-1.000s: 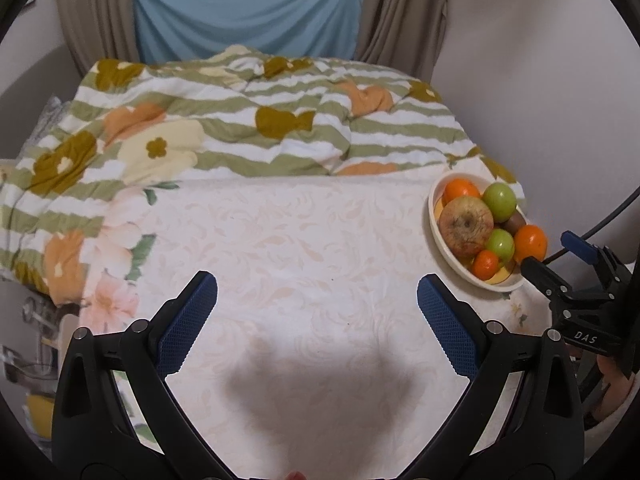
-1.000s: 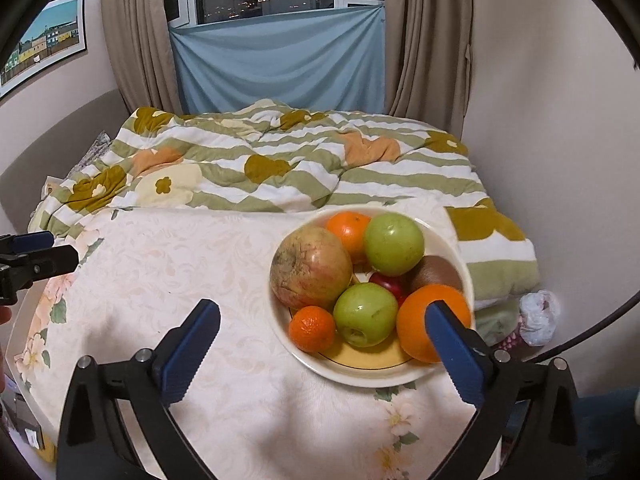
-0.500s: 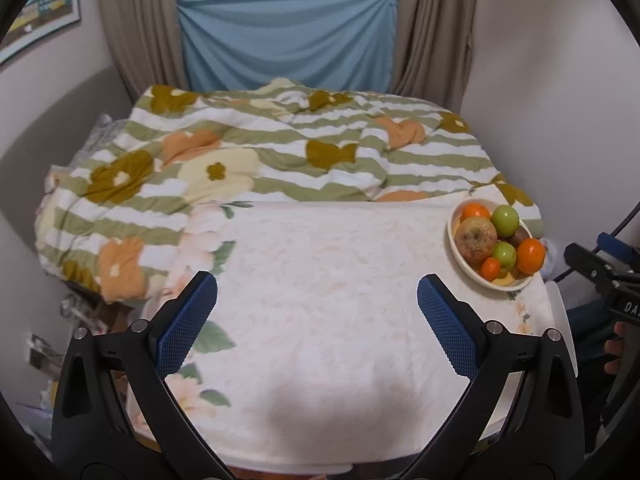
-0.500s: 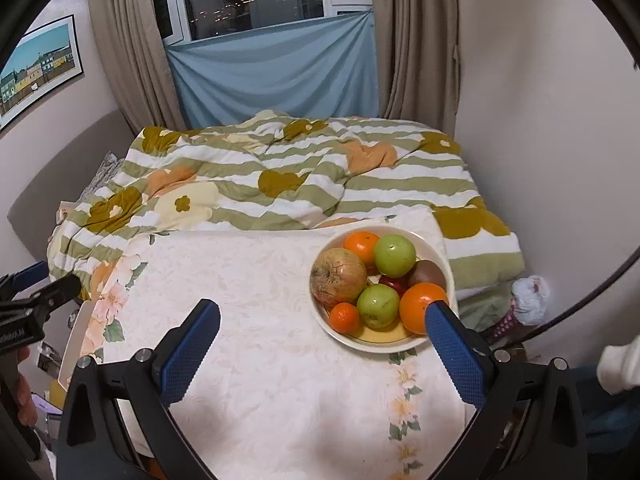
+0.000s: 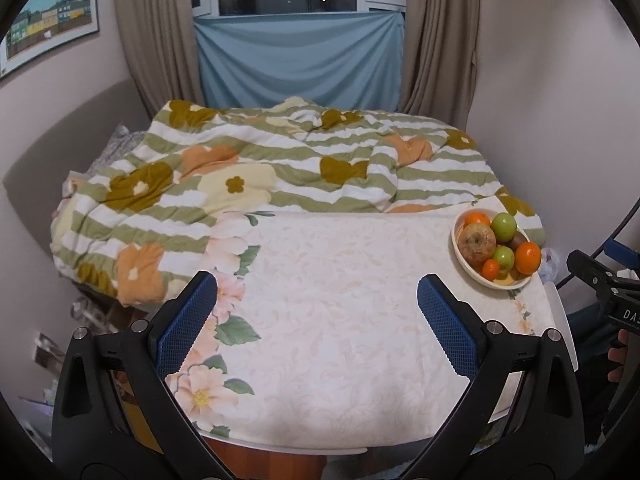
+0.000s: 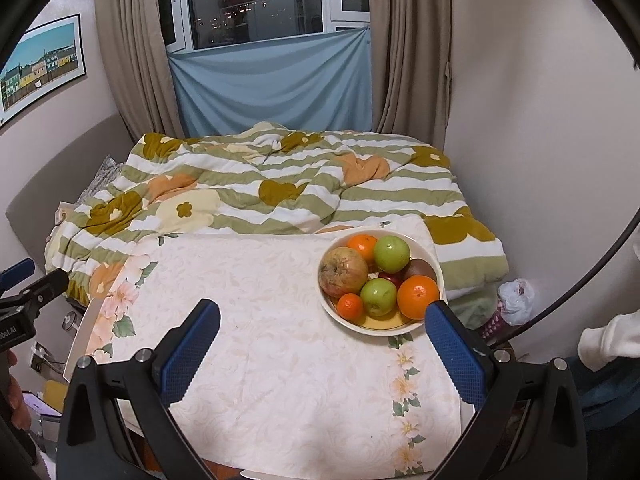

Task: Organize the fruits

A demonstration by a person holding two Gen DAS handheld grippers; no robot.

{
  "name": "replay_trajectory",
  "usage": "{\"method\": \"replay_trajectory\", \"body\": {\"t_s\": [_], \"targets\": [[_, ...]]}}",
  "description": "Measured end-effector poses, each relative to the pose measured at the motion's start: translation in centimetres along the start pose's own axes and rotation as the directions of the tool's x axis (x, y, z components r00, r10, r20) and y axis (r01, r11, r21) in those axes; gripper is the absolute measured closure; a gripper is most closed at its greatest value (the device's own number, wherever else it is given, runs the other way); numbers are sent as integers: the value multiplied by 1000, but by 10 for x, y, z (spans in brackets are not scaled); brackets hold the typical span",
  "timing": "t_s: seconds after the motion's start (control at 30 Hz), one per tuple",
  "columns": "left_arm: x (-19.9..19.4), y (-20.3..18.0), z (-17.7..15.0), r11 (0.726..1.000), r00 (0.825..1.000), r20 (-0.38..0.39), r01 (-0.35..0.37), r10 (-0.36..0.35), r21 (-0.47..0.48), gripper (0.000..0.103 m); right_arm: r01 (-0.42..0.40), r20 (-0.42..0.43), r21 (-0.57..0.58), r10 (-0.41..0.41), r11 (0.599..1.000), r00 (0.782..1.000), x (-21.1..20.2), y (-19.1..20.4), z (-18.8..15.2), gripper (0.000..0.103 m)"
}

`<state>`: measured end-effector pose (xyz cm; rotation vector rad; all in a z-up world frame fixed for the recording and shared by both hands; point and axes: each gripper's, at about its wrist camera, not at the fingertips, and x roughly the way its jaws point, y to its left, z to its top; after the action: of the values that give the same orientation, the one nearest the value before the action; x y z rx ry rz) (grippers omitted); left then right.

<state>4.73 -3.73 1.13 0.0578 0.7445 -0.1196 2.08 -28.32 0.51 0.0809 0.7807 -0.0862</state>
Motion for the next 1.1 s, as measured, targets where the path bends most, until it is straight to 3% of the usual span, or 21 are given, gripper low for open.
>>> {"method": "replay_trajectory", "body": {"t_s": [1.1], "targets": [[-19,-2,-3,1000,999,39,-12,12,-2,0,27,30,17,-27,999,999,-15,-11,1,1]]}}
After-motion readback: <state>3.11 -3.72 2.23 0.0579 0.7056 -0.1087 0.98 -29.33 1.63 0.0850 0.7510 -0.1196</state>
